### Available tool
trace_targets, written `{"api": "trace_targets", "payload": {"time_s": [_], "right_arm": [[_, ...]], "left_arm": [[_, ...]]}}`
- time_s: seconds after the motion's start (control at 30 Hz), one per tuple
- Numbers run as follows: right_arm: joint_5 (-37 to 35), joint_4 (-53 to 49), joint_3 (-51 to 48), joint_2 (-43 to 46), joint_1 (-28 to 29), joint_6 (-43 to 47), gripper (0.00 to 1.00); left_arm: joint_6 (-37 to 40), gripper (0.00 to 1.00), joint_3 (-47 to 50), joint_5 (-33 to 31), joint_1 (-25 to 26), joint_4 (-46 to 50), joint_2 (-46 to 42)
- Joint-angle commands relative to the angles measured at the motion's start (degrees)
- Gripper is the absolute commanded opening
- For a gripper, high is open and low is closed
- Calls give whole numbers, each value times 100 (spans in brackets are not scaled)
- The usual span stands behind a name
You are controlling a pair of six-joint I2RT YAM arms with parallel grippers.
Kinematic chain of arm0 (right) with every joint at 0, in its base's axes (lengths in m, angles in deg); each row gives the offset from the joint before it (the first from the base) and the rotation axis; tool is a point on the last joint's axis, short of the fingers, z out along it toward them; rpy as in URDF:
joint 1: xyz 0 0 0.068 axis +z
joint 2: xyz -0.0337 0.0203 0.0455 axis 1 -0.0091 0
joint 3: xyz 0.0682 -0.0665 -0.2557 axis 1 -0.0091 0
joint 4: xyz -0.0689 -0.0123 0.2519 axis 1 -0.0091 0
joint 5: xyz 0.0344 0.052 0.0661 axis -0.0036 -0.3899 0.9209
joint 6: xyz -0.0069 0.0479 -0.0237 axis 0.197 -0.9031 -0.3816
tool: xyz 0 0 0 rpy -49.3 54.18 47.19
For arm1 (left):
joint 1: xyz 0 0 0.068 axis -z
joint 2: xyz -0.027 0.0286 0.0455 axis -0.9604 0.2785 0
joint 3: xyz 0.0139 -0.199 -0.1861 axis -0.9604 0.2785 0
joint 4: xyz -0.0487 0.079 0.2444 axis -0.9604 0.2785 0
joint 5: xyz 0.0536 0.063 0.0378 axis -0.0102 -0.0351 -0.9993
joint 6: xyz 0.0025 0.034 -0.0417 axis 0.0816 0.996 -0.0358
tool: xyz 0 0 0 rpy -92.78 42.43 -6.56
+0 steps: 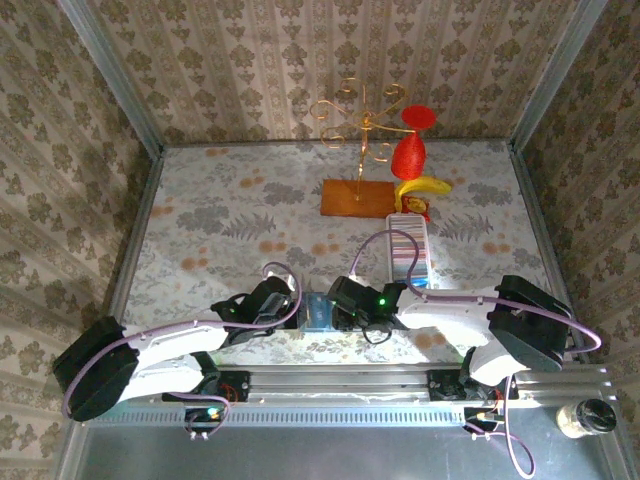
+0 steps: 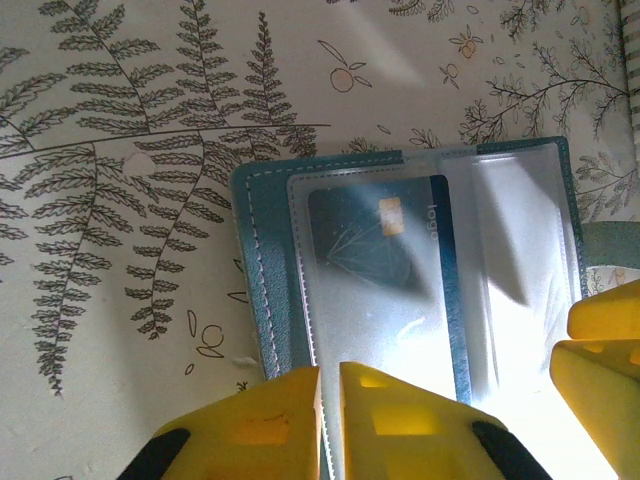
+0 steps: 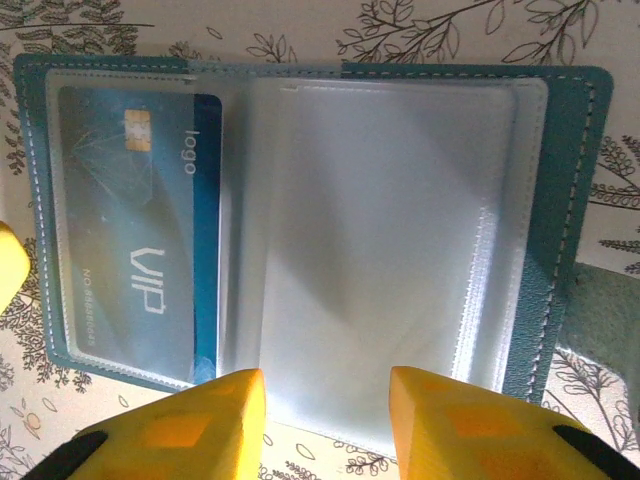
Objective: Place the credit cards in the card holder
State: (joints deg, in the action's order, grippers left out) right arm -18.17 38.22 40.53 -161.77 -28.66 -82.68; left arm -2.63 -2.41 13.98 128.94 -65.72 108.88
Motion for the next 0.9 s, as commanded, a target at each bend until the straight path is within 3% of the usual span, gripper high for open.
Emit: {"api": "trace_targets", "payload": {"time_s": [0.0, 0.4, 0.87], "right_arm": [[-290, -174, -46, -43, 44, -168, 39], [-300, -193, 57, -457, 71, -221, 40], [65, 1161, -25, -405, 79, -435, 43]], "left_arm": [[-34, 13, 26, -66, 51, 145, 73], [-39, 7, 43, 52, 55, -148, 540], [-100, 4, 48, 49, 102, -162, 539]]}}
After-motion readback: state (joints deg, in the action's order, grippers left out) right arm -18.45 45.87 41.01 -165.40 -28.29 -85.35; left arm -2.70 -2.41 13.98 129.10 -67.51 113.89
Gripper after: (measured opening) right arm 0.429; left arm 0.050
